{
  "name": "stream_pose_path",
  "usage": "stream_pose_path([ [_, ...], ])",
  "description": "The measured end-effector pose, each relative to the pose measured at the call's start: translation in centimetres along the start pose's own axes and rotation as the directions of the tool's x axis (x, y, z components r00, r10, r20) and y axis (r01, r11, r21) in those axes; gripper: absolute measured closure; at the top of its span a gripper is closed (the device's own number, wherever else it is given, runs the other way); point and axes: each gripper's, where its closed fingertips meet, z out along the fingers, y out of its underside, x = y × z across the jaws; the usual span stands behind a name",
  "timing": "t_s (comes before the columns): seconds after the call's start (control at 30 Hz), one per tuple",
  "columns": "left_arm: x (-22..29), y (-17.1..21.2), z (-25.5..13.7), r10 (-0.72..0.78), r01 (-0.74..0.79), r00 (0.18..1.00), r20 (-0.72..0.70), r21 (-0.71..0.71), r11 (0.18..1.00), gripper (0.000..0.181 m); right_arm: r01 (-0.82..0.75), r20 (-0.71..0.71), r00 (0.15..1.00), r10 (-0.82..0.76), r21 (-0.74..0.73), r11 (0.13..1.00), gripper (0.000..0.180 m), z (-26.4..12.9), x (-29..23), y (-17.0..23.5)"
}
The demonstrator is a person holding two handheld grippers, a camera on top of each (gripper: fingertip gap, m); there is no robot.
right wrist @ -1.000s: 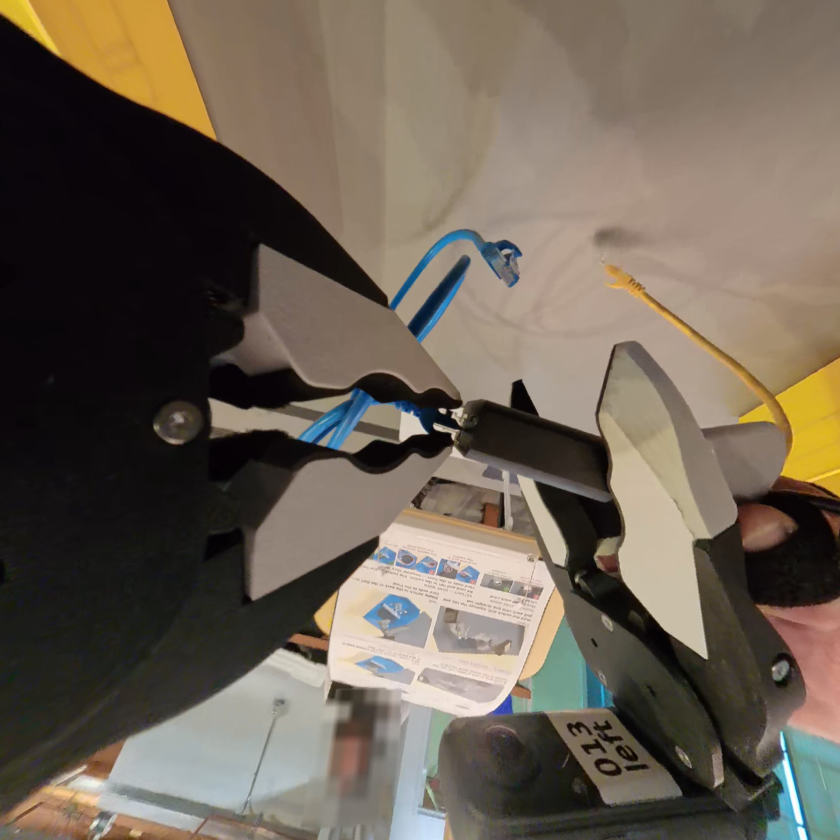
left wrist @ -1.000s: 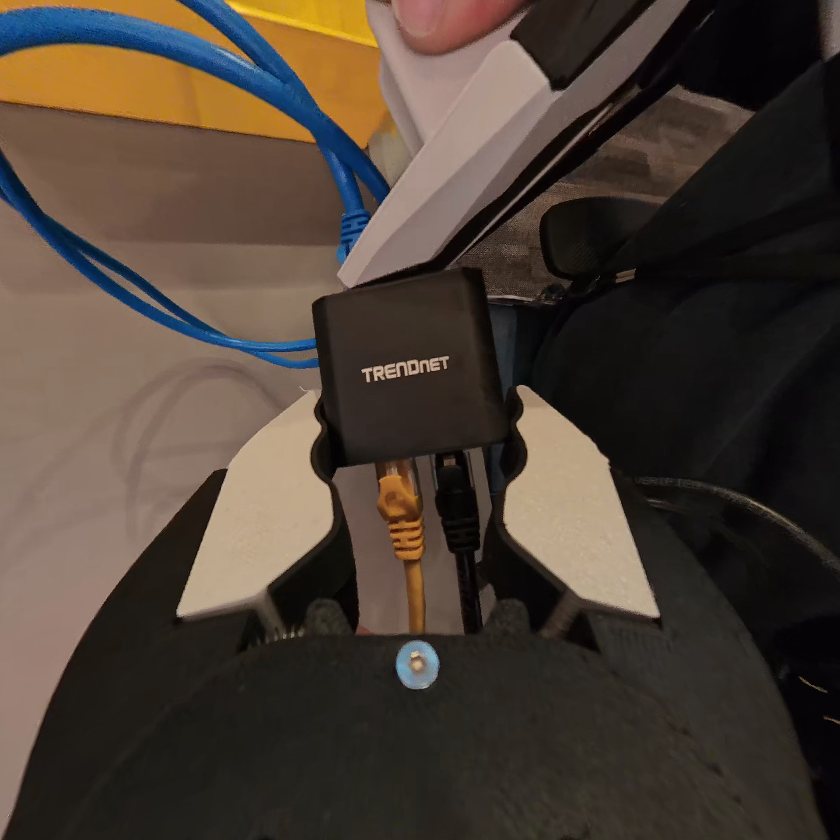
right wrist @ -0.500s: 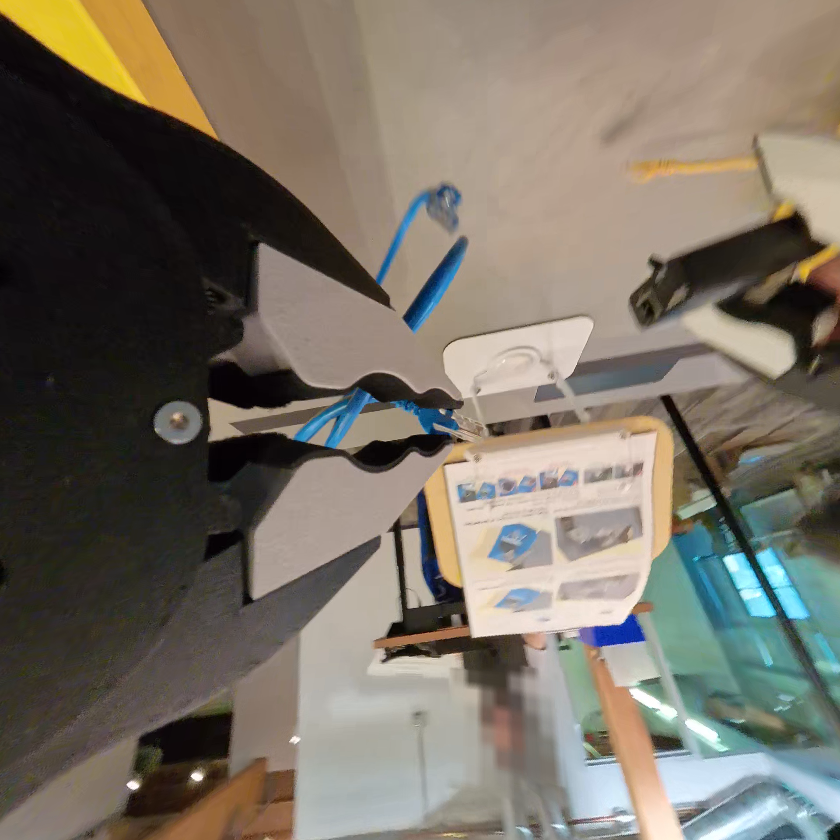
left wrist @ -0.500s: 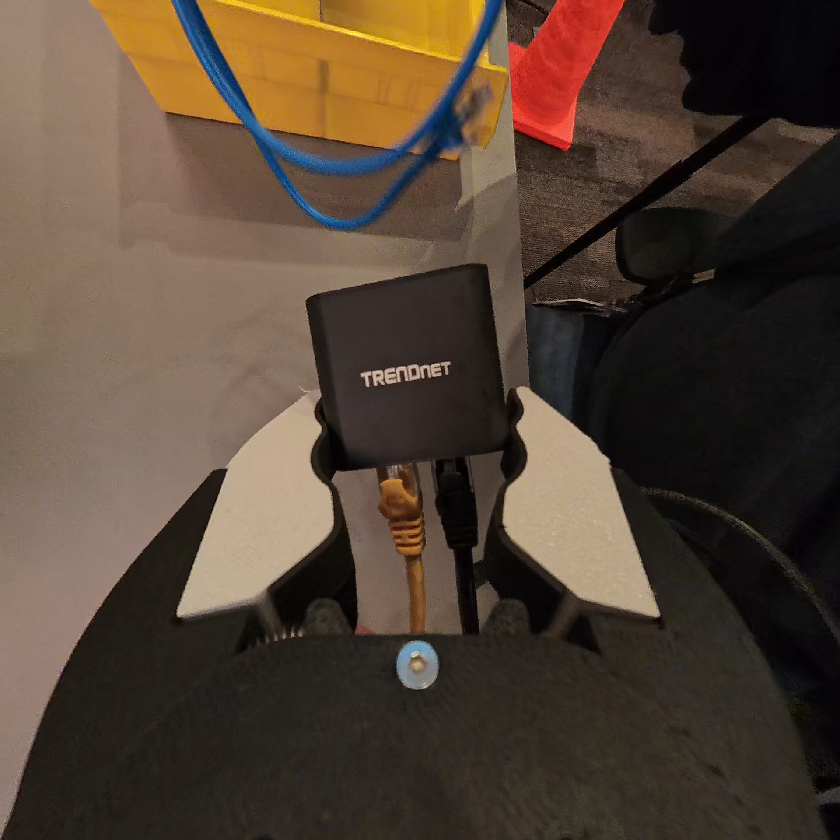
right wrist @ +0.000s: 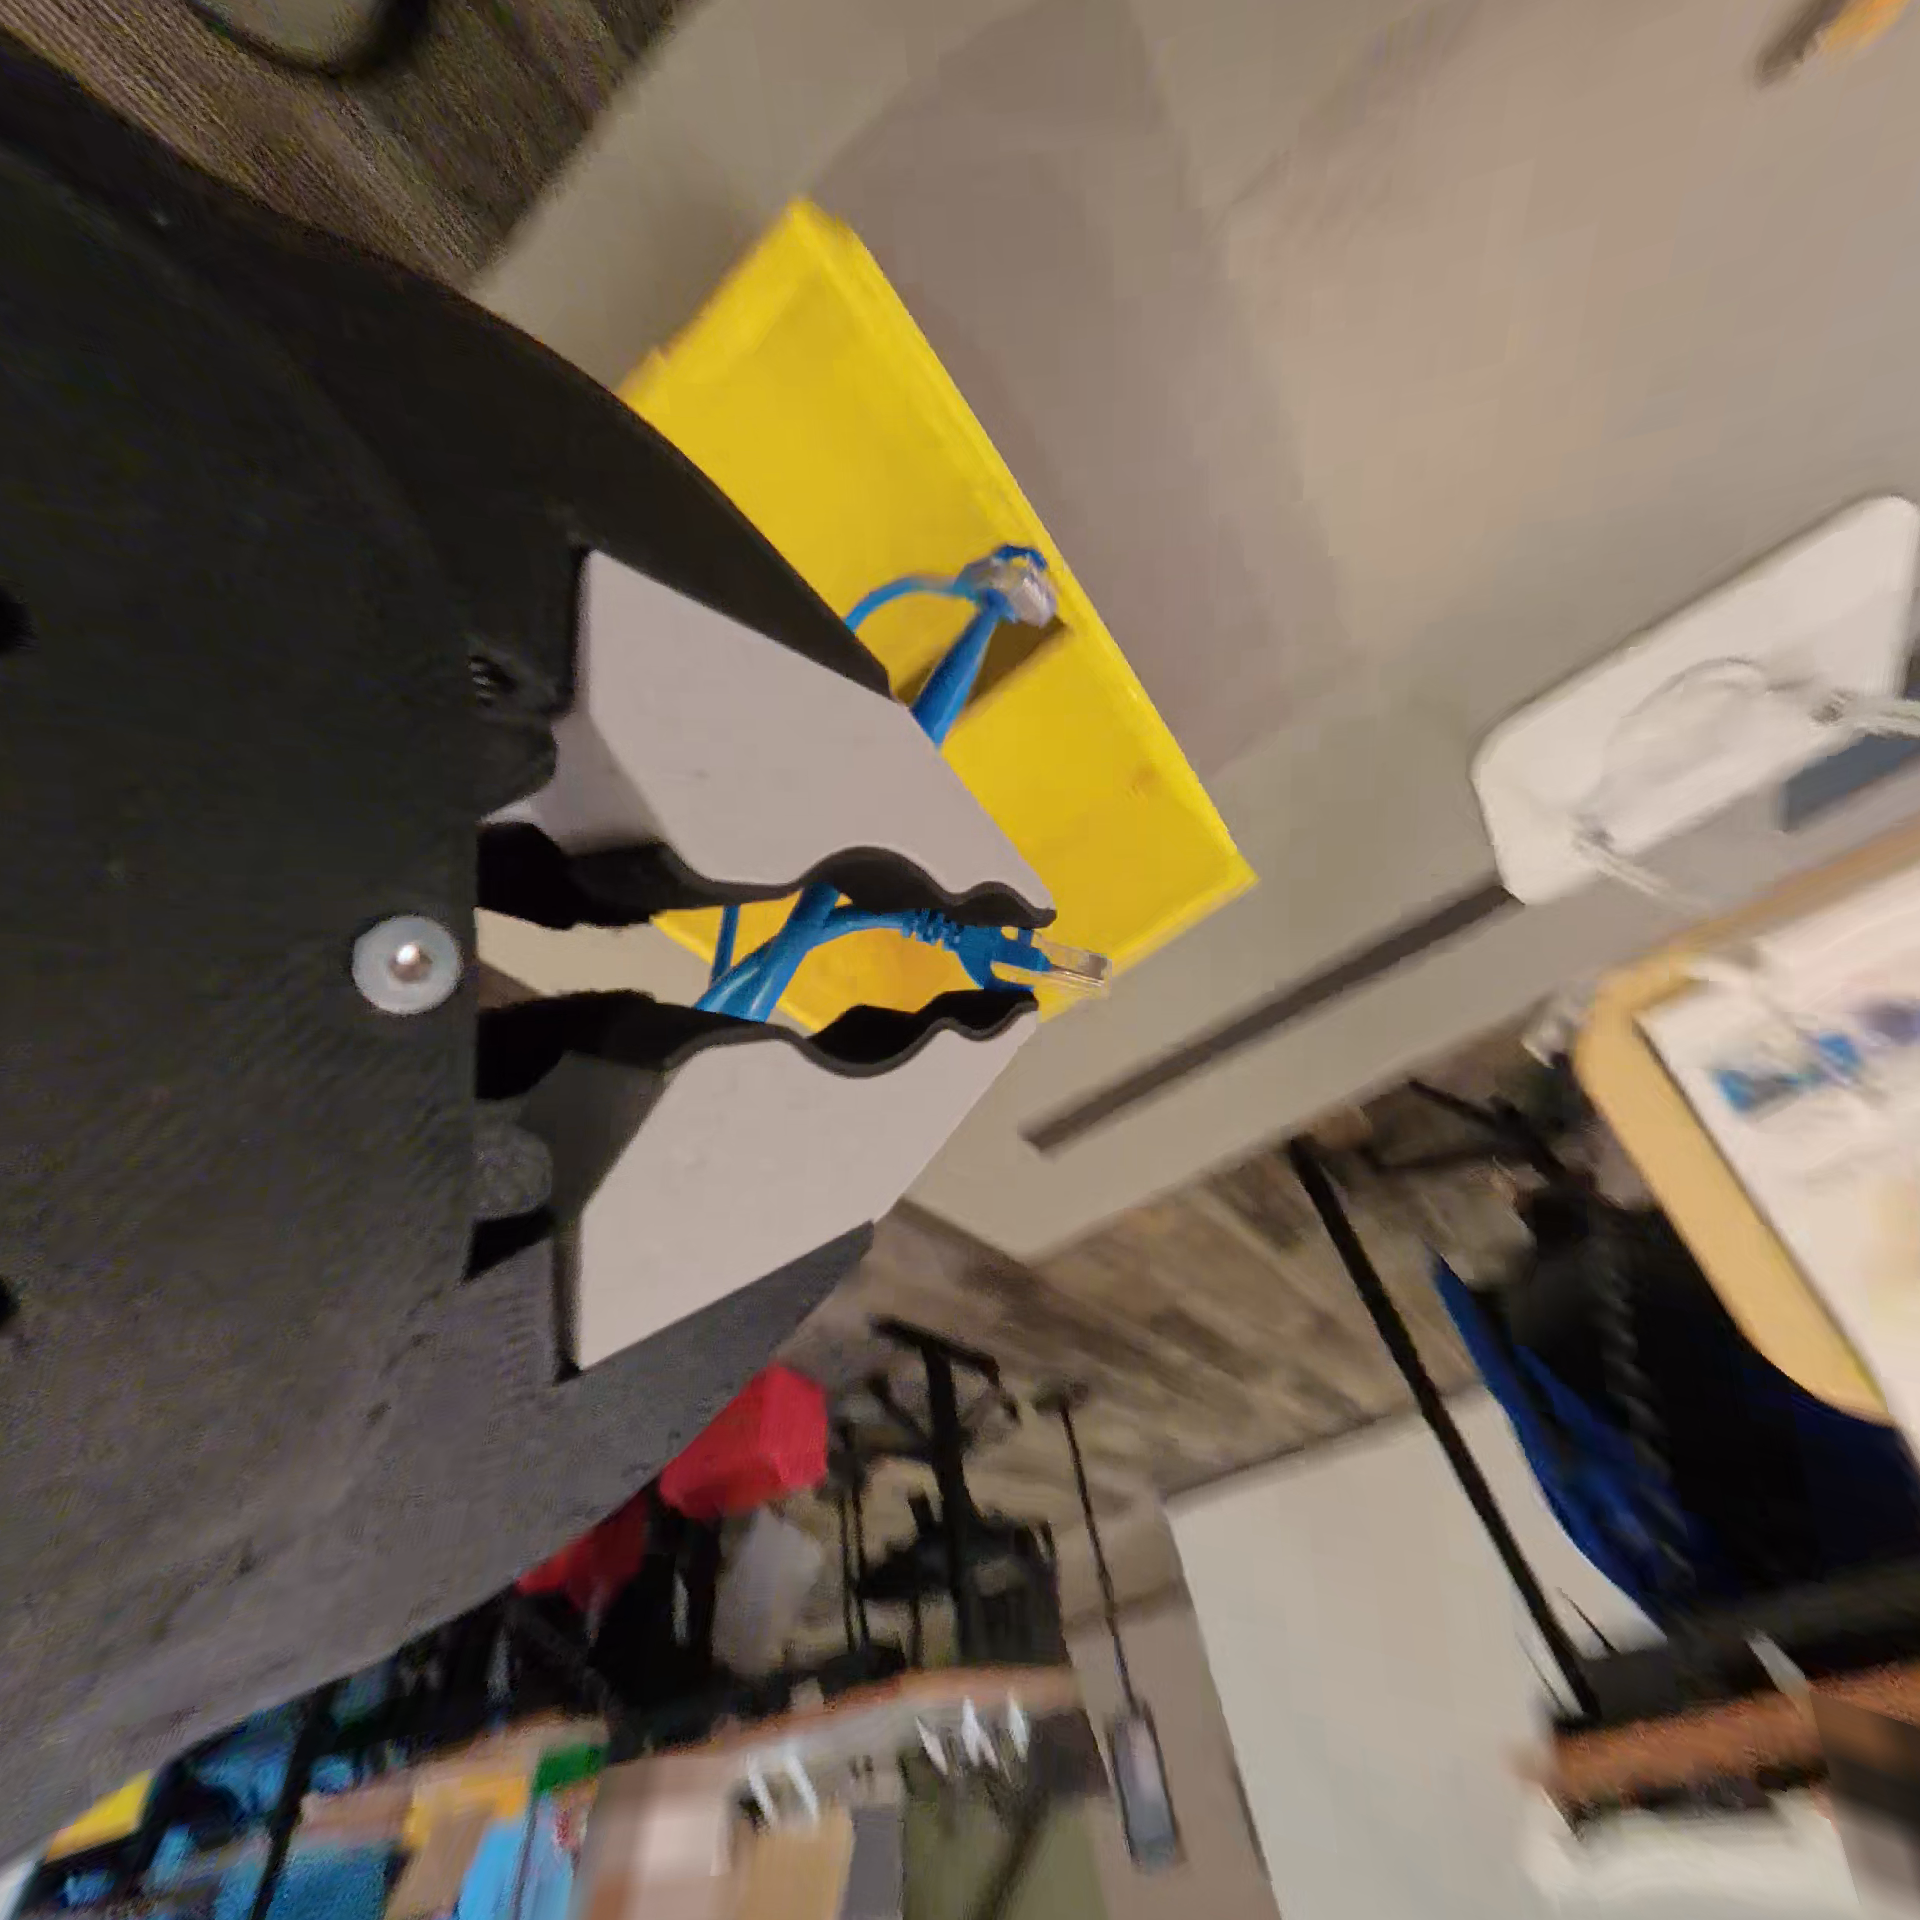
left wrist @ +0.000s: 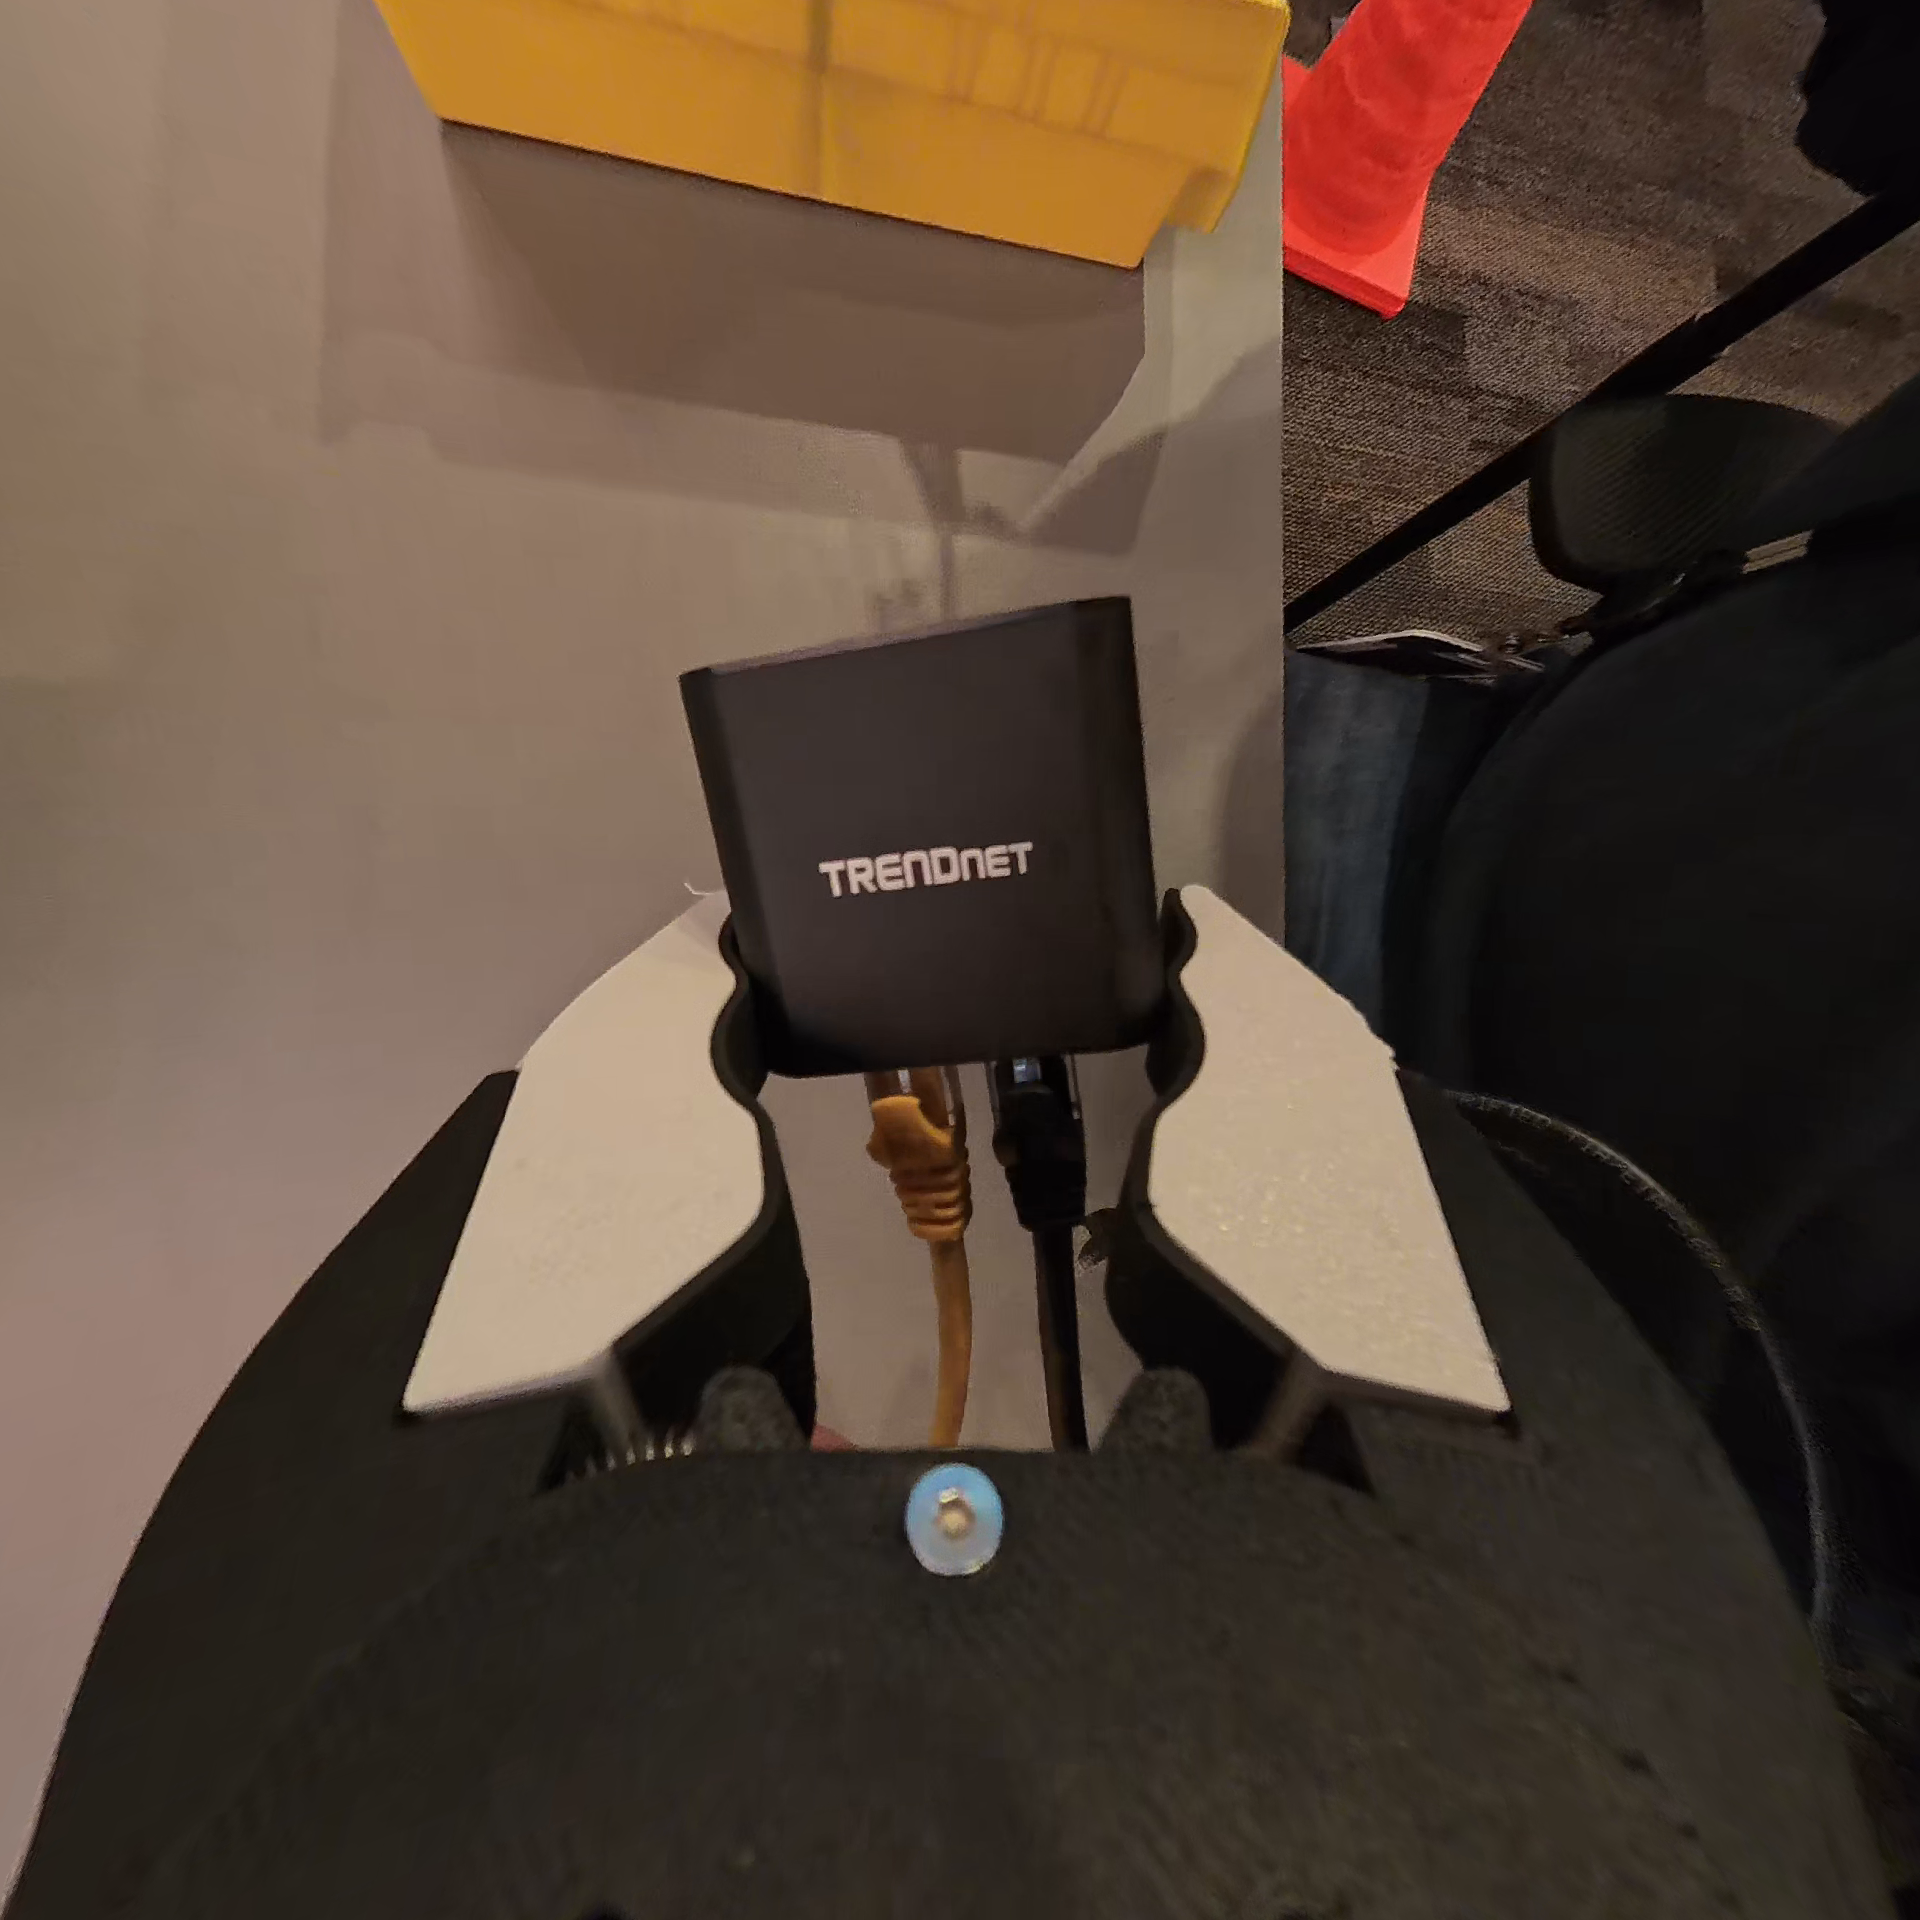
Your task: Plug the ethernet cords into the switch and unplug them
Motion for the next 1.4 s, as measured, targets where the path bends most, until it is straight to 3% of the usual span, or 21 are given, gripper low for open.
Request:
stream_pose_path([
  [0.13,-0.1,-0.4,0.0,0.01,-0.01,1.0,0.017,0.008,1.0,0.108,-0.138,0.182,0.967,0.178,-0.21,0.968,0.169,3.1,-3.8,6.1],
  [0.2,-0.2,-0.6,0.0,0.014,-0.014,1.0,0.024,0.013,1.0,0.108,-0.193,0.207,0.942,0.265,-0.314,0.93,0.169,5.7,-5.2,9.6],
  [0.3,-0.1,-0.7,-0.1,0.02,-0.02,0.999,0.03,0.007,1.0,0.108,-0.301,0.262,0.881,0.395,-0.335,0.893,0.168,9.4,-7.1,11.9],
  [0.4,-0.2,-0.6,-0.2,0.024,-0.023,0.999,0.04,-0.004,1.0,0.108,-0.293,0.184,0.912,0.365,-0.328,0.898,0.165,11.3,-6.1,13.0],
  [0.57,-0.6,-0.6,-0.6,0.017,-0.017,0.998,0.053,-0.001,1.0,0.109,-0.337,0.159,0.912,0.377,-0.231,0.913,0.149,10.1,-4.0,11.1],
  [0.73,-1.0,-0.9,-0.4,0.018,-0.019,0.998,0.061,0.018,1.0,0.109,-0.333,0.159,0.921,0.356,-0.155,0.93,0.15,6.6,-3.5,8.2],
  [0.8,-1.1,-1.1,-0.4,0.022,-0.024,0.998,0.065,0.024,0.999,0.109,-0.296,0.222,0.918,0.328,-0.165,0.941,0.153,5.2,-5.7,6.9],
  [0.9,-1.0,-1.2,-0.7,0.024,-0.027,0.997,0.071,0.04,0.999,0.109,-0.262,0.263,0.9,0.346,-0.307,0.915,0.15,3.9,-9.6,8.8],
  [1.03,-0.8,-0.9,-1.0,0.024,-0.028,0.997,0.073,0.05,0.998,0.109,-0.362,0.36,0.804,0.473,-0.336,0.87,0.133,3.8,-14.7,10.2],
  [1.1,-0.9,-0.7,-1.1,0.02,-0.024,0.997,0.076,0.05,0.998,0.109,-0.354,0.349,0.804,0.482,-0.37,0.859,0.144,4.5,-16.2,11.1],
  [1.13,-0.9,-0.7,-1.0,0.017,-0.021,0.997,0.075,0.048,0.999,0.109,-0.369,0.335,0.803,0.494,-0.371,0.852,0.163,4.9,-16.5,11.0],
  [1.17,-1.0,-0.7,-1.0,0.016,-0.019,0.997,0.077,0.049,0.999,0.109,-0.411,0.341,0.781,0.524,-0.35,0.841,0.169,5.3,-16.7,10.2],
  [1.4,-0.7,-1.0,-1.0,0.012,-0.018,0.997,0.078,0.073,0.997,0.109,-0.516,0.303,0.755,0.581,-0.272,0.812,0.162,8.2,-16.8,6.6],
])
